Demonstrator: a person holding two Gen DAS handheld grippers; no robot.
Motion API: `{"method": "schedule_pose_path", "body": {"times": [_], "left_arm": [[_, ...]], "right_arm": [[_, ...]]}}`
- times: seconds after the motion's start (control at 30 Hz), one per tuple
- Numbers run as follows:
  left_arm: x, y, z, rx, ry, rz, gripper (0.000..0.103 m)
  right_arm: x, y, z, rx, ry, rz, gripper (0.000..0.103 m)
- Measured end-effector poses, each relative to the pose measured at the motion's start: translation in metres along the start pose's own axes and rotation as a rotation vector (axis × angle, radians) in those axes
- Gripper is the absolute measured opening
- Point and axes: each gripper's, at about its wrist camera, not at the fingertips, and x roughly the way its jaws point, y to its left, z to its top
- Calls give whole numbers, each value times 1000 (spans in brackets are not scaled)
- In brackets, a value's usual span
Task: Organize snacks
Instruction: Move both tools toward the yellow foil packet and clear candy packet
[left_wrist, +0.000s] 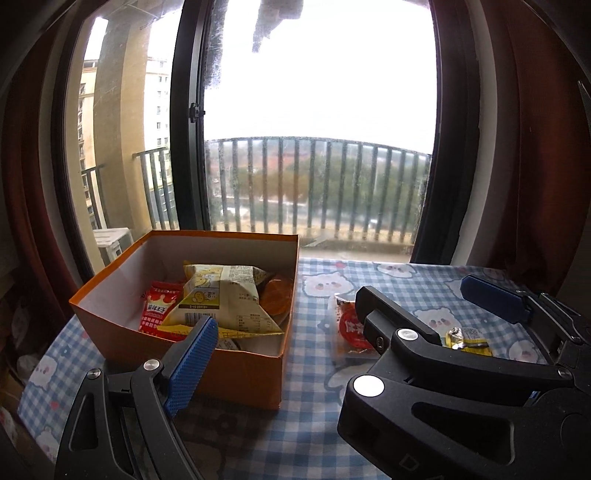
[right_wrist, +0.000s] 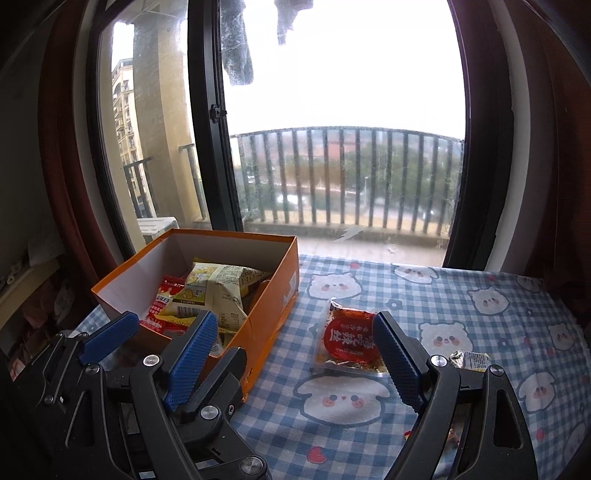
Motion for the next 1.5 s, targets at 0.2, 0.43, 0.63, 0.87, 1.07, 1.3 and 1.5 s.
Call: {"method": "schedule_pose_path", "body": {"times": [0.2,0.43,0.63,0.87,1.07,1.3,1.5], "left_arm": [[7,-26,-11,21,0,-32,90],[23,-58,-26,48,35,-79,90],[33,-88,-41,86,68,-113,90],[45,-122,-58,120,125,-146,90],[60,-148,-71,140,190,-182,90],[79,-182,-82,168,263,-220,90],[95,-202,-93,172,319,-250,89]], "right_arm": [[-8,-21,-12,10,-14,-56,88],[-6,-54,-33,41,-1,-108,88],[-6,-83,-51,57,10,-143,88],[-4,-119,-73,99,43,-151,88],[-3,-146,-90,142,63,-173,88],[-1,-181,-108,197,87,-222,88],[3,-206,-120,223,107,-263,88]]}}
